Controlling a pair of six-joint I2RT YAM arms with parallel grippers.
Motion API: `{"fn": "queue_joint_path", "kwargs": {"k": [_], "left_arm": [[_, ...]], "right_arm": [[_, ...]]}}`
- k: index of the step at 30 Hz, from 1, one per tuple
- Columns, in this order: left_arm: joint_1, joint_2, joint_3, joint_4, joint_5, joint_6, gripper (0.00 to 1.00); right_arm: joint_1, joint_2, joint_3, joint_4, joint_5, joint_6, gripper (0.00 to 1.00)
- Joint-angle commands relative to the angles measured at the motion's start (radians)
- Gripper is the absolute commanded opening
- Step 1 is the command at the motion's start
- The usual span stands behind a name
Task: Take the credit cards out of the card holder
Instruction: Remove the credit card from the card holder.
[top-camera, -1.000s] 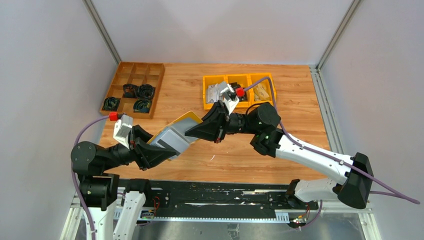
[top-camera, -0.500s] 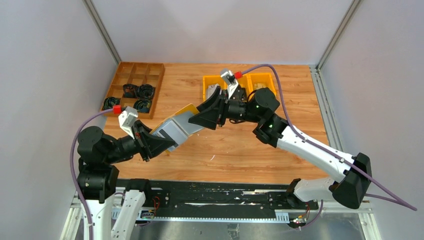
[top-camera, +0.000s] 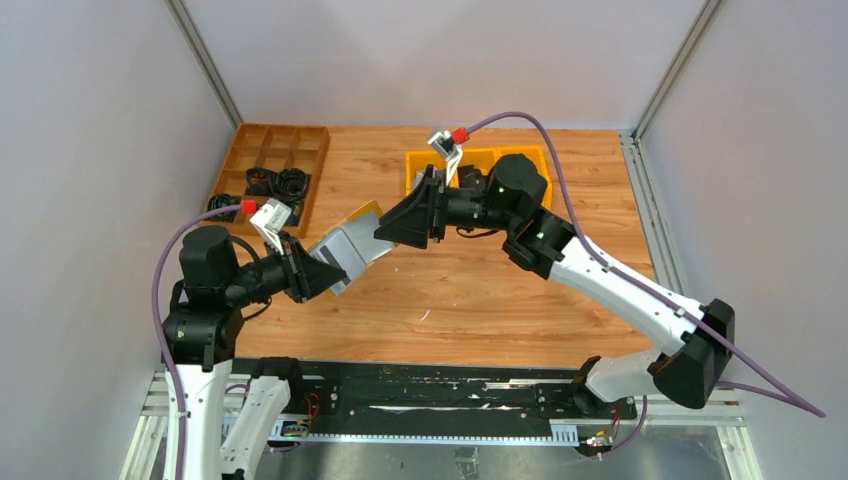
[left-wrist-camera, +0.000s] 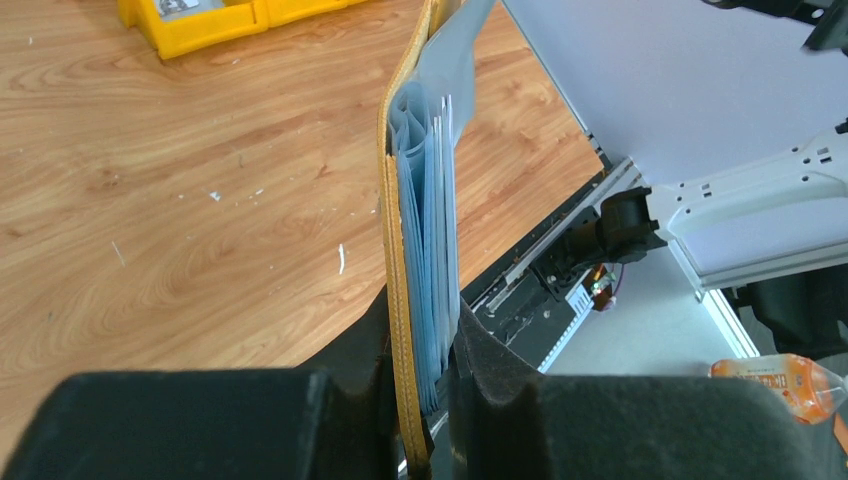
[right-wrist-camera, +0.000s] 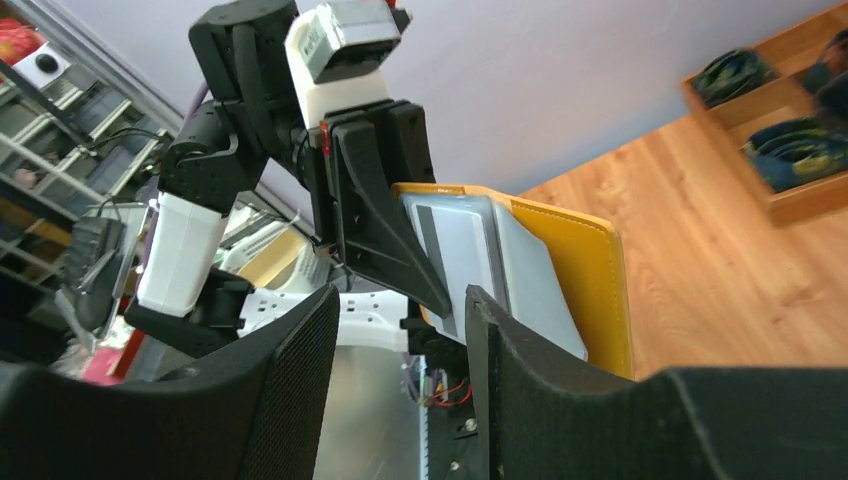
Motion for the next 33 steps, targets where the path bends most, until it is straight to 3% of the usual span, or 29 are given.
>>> {"fn": "queue_joint_path", "kwargs": {"k": [1, 12, 20, 26, 33], "left_arm": [[-0.003, -0.009, 0.017, -0.011, -0.001, 0.016, 0.01], [-0.003, 0.024, 0.069, -0.011, 0.199, -0.002, 0.12], [-0.003, 0.027, 0.080, -0.009, 0.280, -0.017, 0.22], [-0.003, 0.045, 0.082, -0.011, 0.280, -0.039, 0.39], [-0.003, 0.046, 0.088, -0.011, 0.334, -0.034, 0.34]], "right_arm": [[0.025, 0.071, -0.020, 0.076, -0.153, 0.074, 0.52], [0.032, 0.204, -0.049, 0.208, -0.269, 0.171, 0.50], [0.036, 0.210, -0.104, 0.397, -0.305, 0.291, 0.40], [0.055, 0.244, -0.114, 0.499, -0.303, 0.367, 0.28], [0.053, 0.291, -0.168, 0.742, -0.303, 0.540, 0.13]]}}
